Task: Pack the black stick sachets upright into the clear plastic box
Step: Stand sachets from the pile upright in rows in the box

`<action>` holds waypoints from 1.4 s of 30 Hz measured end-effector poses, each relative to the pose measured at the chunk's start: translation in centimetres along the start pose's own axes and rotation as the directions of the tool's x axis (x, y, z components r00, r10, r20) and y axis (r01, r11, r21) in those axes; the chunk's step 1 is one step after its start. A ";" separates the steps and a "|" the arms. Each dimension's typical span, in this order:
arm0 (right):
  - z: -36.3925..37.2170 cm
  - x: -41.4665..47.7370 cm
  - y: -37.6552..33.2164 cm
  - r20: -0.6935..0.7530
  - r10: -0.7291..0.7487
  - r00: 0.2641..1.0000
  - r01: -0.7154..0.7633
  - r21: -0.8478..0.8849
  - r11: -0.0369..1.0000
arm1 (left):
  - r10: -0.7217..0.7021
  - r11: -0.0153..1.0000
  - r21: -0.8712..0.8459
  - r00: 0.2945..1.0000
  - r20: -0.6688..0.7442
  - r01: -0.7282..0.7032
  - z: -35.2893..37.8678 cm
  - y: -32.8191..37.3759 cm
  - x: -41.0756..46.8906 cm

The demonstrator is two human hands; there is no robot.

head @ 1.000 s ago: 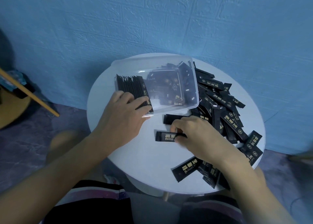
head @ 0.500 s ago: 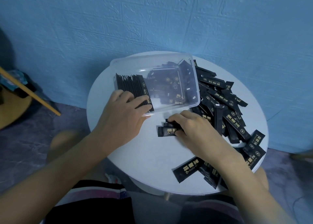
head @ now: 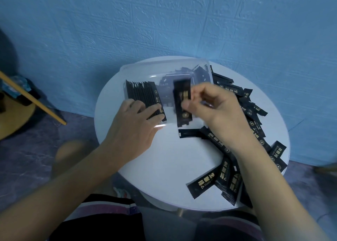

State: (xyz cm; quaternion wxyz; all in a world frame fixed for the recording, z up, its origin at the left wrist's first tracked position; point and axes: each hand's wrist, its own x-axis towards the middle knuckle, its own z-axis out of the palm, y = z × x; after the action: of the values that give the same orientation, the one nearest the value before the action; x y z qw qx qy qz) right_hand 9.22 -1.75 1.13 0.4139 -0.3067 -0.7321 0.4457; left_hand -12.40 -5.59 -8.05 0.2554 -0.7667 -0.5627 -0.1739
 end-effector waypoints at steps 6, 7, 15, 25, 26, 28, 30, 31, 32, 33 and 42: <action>2.0 5.7 2.5 -0.219 0.067 0.973 -0.114 -0.210 0.971 | 0.000 1.000 0.000 1.000 -0.015 0.000 -0.2 0.8 -0.5; 2.5 6.4 3.4 -0.203 0.092 0.975 -0.158 -0.338 0.928 | -0.002 1.000 -0.001 1.000 -0.017 0.002 -0.2 0.9 -0.5; 4.1 6.9 5.8 -0.035 0.284 0.958 -0.247 -0.602 0.760 | -0.020 1.000 0.004 1.000 0.003 0.020 -0.5 1.3 -0.3; 3.6 7.4 7.7 0.009 0.315 0.949 -0.276 -0.460 0.844 | -0.025 0.999 0.040 0.998 0.058 0.023 -0.5 1.2 -0.2; 3.6 7.4 7.7 0.017 0.314 0.949 -0.272 -0.458 0.846 | -0.019 0.999 0.049 0.998 0.064 0.016 -0.5 1.2 -0.1; 3.5 7.4 7.9 0.031 0.320 0.947 -0.272 -0.450 0.850 | -0.003 0.998 0.062 0.997 0.080 -0.002 -0.7 1.0 0.0; 3.3 7.5 8.0 0.048 0.328 0.943 -0.274 -0.446 0.852 | 0.025 0.997 0.069 0.995 0.101 -0.032 -1.0 0.7 0.3; 3.3 7.5 8.1 0.057 0.331 0.942 -0.274 -0.438 0.856 | 0.040 0.996 0.073 0.992 0.118 -0.049 -1.1 0.6 0.5; 3.3 7.5 8.2 0.063 0.336 0.940 -0.279 -0.430 0.859 | 0.048 0.995 0.080 0.989 0.138 -0.060 -1.2 0.5 0.7; 3.4 7.5 8.3 0.066 0.345 0.936 -0.287 -0.421 0.860 | 0.049 0.994 0.092 0.986 0.159 -0.064 -1.3 0.5 0.9; 3.2 7.7 9.0 0.091 0.372 0.924 -0.316 -0.368 0.874 | 0.020 0.994 0.103 0.986 0.163 -0.037 -1.0 1.3 0.9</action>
State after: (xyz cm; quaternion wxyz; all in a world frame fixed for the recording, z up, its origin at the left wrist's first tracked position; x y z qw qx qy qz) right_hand 3.55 6.99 -5.33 0.2076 -0.4639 -0.7631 0.3991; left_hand -10.88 -5.76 -6.98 0.2516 -0.7719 -0.5787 -0.0777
